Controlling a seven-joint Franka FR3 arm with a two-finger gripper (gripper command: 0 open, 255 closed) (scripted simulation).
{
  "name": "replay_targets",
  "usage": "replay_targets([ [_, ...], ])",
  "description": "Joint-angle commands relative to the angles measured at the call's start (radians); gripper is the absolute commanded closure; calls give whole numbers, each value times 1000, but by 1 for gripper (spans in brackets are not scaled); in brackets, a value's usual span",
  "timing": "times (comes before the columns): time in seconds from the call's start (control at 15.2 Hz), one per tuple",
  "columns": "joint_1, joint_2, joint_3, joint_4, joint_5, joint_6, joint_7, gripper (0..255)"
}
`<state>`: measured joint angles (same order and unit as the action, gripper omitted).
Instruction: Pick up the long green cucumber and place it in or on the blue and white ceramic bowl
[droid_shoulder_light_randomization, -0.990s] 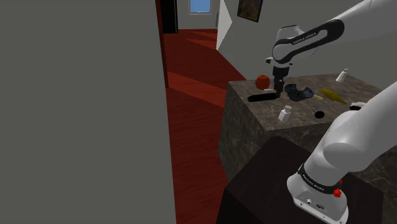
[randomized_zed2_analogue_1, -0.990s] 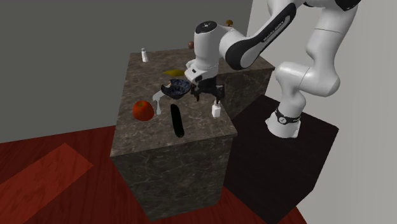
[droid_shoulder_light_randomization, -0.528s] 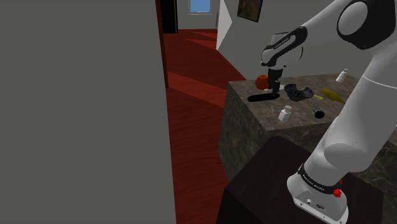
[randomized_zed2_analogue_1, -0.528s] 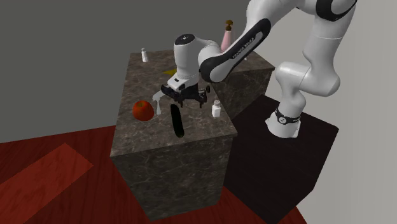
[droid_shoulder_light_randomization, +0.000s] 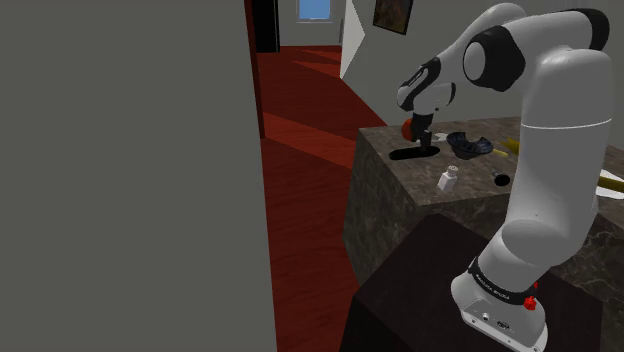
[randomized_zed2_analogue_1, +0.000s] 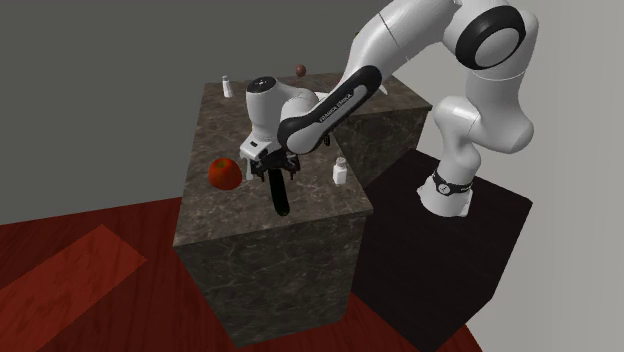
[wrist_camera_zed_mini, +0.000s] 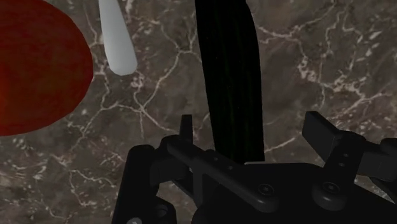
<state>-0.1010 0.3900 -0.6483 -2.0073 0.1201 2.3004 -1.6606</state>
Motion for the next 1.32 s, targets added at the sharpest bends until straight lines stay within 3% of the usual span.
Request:
replay_targets([
  [0.0,-16,29,13,9,20,18,-21,0],
  [0.33,-38,71,33,-1,50,66,-41,0],
  [0.86,-38,71,33,-1,50,66,-40,0],
  [0.92,-38,71,33,-1,50,66,-40,255],
  [1.25,-38,71,33,-1,50,66,-40,255],
])
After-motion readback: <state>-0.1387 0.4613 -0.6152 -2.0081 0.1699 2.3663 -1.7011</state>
